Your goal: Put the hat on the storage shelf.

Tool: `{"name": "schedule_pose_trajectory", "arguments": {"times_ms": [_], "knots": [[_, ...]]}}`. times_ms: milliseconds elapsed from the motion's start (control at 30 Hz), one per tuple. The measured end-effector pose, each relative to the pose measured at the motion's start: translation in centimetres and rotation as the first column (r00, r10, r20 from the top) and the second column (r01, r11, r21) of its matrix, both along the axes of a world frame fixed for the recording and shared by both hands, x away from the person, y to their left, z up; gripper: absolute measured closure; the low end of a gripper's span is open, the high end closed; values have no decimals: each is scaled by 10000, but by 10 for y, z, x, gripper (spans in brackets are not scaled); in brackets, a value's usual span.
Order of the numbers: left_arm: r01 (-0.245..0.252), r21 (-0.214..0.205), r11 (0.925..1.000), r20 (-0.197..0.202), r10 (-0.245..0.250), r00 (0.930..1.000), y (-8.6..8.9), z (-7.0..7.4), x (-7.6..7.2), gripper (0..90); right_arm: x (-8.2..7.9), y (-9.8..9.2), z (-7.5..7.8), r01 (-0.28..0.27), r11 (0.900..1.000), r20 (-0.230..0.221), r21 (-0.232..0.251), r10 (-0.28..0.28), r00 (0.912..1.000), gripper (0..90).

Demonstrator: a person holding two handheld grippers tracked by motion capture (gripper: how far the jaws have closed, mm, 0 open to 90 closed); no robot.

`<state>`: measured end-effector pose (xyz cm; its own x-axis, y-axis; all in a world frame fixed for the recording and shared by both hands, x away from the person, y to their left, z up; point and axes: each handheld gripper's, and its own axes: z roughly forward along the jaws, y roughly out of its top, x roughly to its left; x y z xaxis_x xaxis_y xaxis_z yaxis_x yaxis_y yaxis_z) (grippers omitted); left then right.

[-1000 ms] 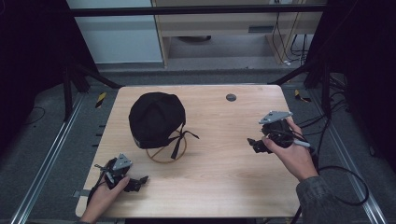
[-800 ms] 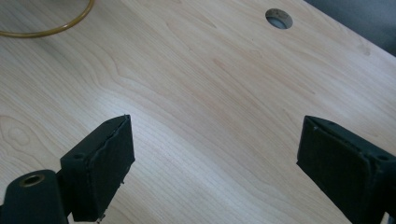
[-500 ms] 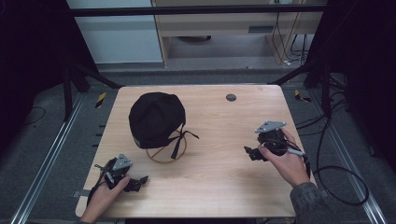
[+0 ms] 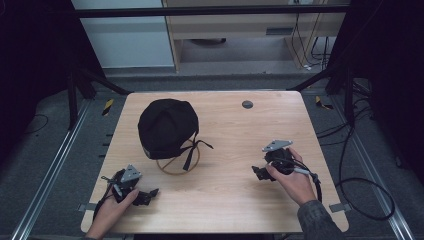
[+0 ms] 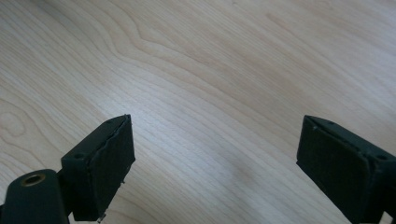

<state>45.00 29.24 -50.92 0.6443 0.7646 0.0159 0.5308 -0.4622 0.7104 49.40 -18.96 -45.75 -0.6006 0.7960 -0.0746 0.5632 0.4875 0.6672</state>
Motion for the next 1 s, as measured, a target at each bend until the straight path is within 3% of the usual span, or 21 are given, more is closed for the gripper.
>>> {"name": "schedule_pose_trajectory", "arguments": {"times_ms": [467,867,1000], "knots": [[-1,-2,10000,2,1,10000,0,0,0,0,3,34,-25,-325,9938,-151,1060,343,9993,110],[-1,0,10000,2,1,10000,0,0,0,0,2,48,-43,-361,9940,-615,1035,426,9972,94],[-1,0,10000,1,1,10000,0,0,0,0,1,50,-47,-347,9952,-423,914,387,9984,78]]}}
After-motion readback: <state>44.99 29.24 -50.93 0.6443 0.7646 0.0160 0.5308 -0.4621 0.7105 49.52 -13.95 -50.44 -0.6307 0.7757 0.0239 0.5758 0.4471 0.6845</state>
